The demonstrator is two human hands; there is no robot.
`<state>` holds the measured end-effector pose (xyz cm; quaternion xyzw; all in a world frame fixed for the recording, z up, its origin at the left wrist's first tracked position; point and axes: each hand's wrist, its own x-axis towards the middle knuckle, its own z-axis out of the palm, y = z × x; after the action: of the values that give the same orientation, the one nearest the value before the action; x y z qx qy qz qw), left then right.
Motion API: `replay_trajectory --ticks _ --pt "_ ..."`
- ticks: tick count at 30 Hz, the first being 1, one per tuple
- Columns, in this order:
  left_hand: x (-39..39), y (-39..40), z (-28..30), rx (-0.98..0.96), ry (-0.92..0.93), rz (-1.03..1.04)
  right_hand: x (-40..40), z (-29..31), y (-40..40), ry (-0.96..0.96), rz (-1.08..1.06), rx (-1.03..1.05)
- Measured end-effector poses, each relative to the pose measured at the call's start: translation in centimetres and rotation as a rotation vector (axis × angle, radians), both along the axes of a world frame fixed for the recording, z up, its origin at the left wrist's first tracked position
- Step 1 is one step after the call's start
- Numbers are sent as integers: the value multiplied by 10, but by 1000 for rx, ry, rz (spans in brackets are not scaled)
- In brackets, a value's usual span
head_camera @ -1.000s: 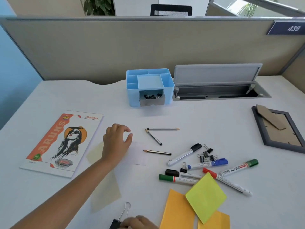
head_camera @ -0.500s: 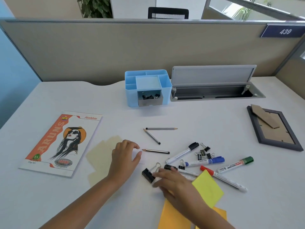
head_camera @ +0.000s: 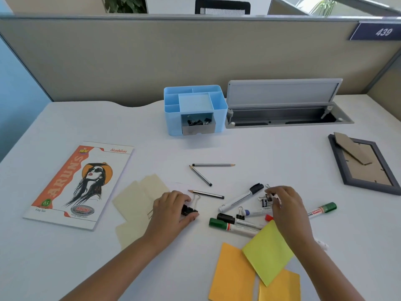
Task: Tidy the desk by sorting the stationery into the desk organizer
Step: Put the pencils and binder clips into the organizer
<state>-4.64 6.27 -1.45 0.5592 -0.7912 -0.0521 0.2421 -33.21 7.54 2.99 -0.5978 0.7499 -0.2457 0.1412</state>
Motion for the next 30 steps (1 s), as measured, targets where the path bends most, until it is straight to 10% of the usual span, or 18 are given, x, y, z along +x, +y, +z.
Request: replay_trajectory --ticks 12,30 --pt "7 -1 -5 65 -7 -45 0 8 -21 136 90 280" --pt "-1 -10 -10 -39 -17 151 25 56 -70 -283 72 155"
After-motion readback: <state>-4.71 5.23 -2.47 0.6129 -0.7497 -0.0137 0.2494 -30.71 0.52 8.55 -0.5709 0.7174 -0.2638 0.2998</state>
